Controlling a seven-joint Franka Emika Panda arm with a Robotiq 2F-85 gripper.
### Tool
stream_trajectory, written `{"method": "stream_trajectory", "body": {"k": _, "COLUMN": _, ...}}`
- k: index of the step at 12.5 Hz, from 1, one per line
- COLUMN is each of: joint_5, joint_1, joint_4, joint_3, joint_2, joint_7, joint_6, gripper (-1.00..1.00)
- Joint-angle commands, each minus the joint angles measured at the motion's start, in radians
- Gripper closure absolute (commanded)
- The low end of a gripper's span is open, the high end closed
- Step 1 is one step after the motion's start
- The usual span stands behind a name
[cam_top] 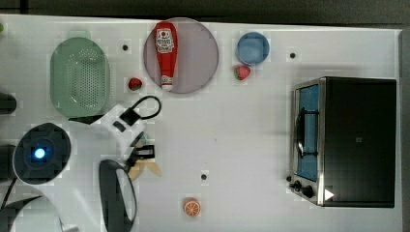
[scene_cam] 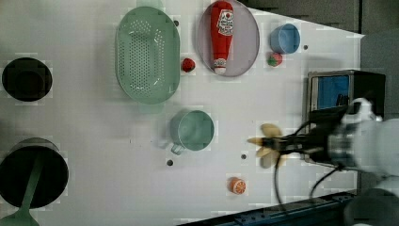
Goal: Pick Banana and place it in mug.
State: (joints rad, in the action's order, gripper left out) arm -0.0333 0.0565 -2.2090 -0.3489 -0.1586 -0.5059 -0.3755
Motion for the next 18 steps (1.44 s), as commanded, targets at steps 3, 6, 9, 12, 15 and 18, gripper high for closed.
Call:
{"method": "stream_trajectory", "body": {"k": 3, "joint_5": -0.016, "joint_1": -0.011, "joint_4": -0.062, "joint_3": -0.041, "joint_2": 0.123, "joint_7": 0.133, "joint_6": -0.216, "gripper": 0.37}}
{"method": "stream_trajectory", "body": {"k": 6, "joint_5": -0.016, "joint_1": -0.010, "joint_4": -0.135, "joint_3": -0.056, "joint_2": 0.197, "joint_7": 0.159, "joint_6": -0.407, "gripper": 0.37}}
{"method": "stream_trajectory", "body": {"k": 9, "joint_5": -0.016, "joint_1": -0.011, "joint_4": -0.157, "joint_3": -0.059, "joint_2": 0.271, "joint_7": 0.170, "joint_6": -0.510, "gripper": 0.37}}
{"method": "stream_trajectory", "body": {"k": 12, "joint_5": -0.017, "joint_1": -0.010, "joint_4": -0.156, "joint_3": -0.063, "joint_2": 0.317, "joint_7": 0.183, "joint_6": -0.509, "gripper": 0.09}}
{"method": "stream_trajectory", "body": {"k": 15, "joint_5": -0.017, "joint_1": -0.008, "joint_4": -0.154, "joint_3": -0.066, "joint_2": 0.322, "joint_7": 0.183, "joint_6": -0.510, "gripper": -0.58}}
{"method": "stream_trajectory", "body": {"k": 18, "joint_5": -0.017, "joint_1": -0.011, "joint_4": -0.152, "joint_3": -0.063, "joint_2": 0.265, "joint_7": 0.183, "joint_6": -0.505, "gripper": -1.00}}
